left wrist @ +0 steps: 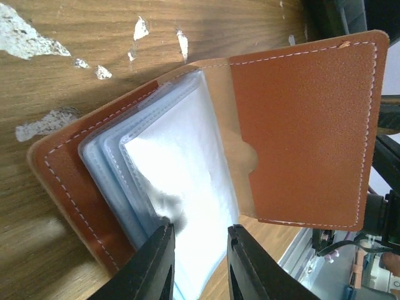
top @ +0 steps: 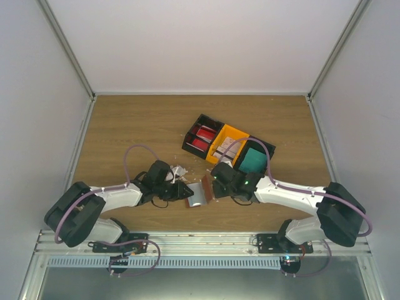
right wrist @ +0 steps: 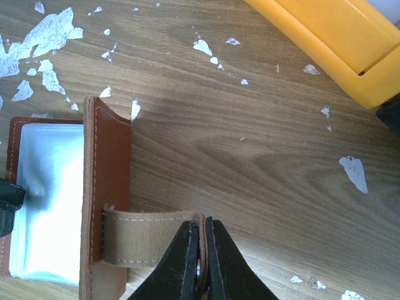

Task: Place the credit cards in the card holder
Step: Open the card holder at the center of the board.

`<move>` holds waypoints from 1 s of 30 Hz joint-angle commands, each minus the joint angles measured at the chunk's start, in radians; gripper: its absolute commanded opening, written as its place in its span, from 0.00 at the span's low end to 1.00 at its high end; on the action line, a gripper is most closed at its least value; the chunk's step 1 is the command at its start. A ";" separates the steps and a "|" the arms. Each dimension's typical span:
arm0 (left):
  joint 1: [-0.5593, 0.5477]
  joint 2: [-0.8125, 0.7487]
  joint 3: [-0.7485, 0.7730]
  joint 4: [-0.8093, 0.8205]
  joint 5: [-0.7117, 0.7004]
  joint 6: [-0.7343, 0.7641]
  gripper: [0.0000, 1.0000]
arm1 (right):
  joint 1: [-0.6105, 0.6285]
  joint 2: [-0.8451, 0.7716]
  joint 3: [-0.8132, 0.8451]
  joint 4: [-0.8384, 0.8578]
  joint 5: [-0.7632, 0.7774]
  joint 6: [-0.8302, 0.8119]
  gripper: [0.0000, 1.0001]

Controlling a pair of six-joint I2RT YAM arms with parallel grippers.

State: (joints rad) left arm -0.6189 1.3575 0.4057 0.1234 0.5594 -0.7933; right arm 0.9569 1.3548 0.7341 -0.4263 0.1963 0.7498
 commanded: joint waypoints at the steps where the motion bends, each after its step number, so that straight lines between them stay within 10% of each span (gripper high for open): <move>1: 0.005 0.009 0.012 0.017 -0.030 0.001 0.28 | -0.006 -0.004 -0.015 0.011 0.004 0.017 0.01; 30: 0.004 0.150 0.079 0.125 0.136 0.048 0.36 | -0.009 0.121 -0.111 0.180 -0.094 0.040 0.00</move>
State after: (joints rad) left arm -0.6182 1.4876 0.4515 0.1989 0.6434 -0.7811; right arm 0.9478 1.4551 0.6395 -0.3172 0.1467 0.7830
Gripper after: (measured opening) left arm 0.364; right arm 0.036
